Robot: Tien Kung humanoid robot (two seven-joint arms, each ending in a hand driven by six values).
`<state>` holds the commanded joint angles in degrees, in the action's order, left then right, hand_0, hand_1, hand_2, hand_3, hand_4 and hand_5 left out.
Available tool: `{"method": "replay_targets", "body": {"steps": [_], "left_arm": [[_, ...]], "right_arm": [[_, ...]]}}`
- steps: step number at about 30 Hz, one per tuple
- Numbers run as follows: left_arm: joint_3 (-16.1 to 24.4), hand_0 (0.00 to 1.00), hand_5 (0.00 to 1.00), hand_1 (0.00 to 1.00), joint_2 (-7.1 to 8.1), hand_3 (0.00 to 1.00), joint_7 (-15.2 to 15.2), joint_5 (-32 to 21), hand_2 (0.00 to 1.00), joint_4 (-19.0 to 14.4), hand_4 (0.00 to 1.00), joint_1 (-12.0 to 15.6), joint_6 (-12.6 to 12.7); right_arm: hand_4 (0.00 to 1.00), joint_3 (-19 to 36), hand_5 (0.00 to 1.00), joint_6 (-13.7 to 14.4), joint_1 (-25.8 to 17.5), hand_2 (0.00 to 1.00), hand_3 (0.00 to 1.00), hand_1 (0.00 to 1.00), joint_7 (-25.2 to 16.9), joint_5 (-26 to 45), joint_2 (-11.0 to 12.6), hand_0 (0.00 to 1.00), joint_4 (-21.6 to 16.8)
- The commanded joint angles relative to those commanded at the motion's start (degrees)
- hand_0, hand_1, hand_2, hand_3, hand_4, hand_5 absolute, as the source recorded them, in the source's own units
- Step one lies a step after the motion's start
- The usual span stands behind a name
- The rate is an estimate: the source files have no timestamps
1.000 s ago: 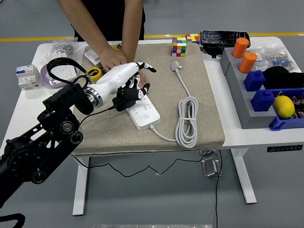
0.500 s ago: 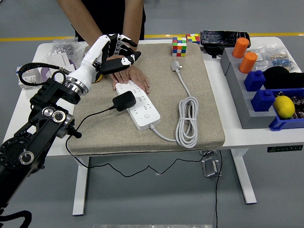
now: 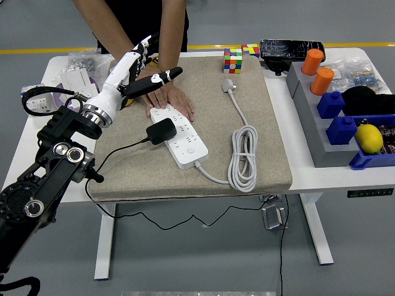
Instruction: Pick up the plug,place it near the board,insert it into the board,press the button
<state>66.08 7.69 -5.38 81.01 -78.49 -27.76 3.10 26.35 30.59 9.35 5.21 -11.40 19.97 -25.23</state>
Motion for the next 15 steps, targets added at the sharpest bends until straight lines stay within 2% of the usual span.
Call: {"method": "replay_targets", "body": {"steps": [5,6,11,12,15], "left_arm": [[-2.2,0.806,0.406,0.828,1.46,0.998,-1.8,8.8,0.731,-1.3,0.998,0.0,-2.5],[-3.3,0.398,0.236,0.379,1.88,0.998,-2.3,10.8,0.370,-1.7,0.900,-0.1,-3.1],[-9.6,0.398,0.236,0.379,3.73,0.998,-3.6,20.2,0.370,-2.0,0.900,-1.5,-5.3],[-11.8,0.210,0.002,0.085,4.17,0.953,-3.8,22.2,0.164,-1.7,0.589,-2.0,-5.6],[-16.7,0.210,0.002,0.085,4.97,0.953,-4.1,25.0,0.164,-0.6,0.589,-3.5,-6.5]], "right_arm": [[0.998,0.1,0.998,0.0,-0.1,0.822,0.815,0.893,0.0,-0.1,0.0,0.930,0.0],[0.998,0.1,0.998,0.0,-0.1,0.821,0.815,0.892,0.0,-0.1,0.0,0.929,0.0],[0.998,0.0,0.998,-0.1,0.0,0.821,0.815,0.892,0.0,0.0,0.1,0.929,0.0],[0.998,0.1,0.998,-0.1,0.0,0.821,0.815,0.892,0.0,0.0,0.1,0.929,0.0],[0.998,0.2,0.998,0.0,0.2,0.821,0.815,0.892,0.0,-0.2,0.1,0.929,-0.1]]}}
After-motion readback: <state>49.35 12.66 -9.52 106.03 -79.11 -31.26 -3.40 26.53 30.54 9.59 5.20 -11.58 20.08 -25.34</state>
